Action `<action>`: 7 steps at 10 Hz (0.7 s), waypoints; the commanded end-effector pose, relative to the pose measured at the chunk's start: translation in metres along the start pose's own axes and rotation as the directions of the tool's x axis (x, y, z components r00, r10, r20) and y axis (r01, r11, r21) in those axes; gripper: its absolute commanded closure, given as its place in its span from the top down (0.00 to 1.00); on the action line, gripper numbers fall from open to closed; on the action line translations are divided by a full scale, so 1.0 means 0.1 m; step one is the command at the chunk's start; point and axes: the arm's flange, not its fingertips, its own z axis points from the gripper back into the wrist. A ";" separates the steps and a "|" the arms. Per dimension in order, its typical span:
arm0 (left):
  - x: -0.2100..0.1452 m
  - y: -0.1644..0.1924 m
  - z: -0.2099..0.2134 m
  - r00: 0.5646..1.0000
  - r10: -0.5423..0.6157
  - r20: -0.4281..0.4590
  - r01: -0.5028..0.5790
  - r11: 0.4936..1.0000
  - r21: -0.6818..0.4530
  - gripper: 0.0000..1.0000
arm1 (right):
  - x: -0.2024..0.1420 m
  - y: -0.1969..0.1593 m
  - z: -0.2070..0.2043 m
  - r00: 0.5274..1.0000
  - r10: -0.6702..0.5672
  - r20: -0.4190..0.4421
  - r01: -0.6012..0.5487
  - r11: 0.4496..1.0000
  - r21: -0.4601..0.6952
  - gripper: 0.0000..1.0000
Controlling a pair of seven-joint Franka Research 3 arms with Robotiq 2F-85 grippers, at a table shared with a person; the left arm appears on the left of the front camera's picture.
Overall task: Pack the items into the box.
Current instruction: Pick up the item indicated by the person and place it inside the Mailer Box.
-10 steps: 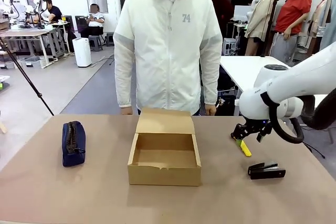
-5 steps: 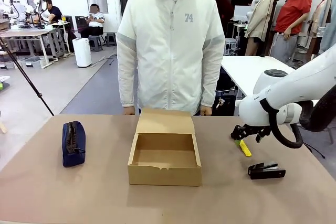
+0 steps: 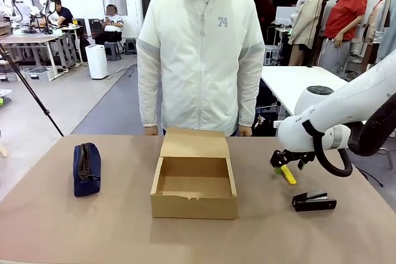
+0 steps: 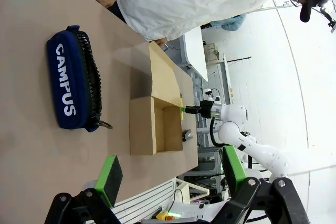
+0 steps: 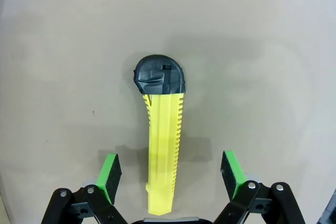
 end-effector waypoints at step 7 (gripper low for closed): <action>0.00 0.00 0.02 1.000 -0.016 -0.006 0.016 1.000 -0.005 1.00 | 0.32 -0.01 0.15 0.986 0.075 -0.147 -0.076 0.997 0.002 1.00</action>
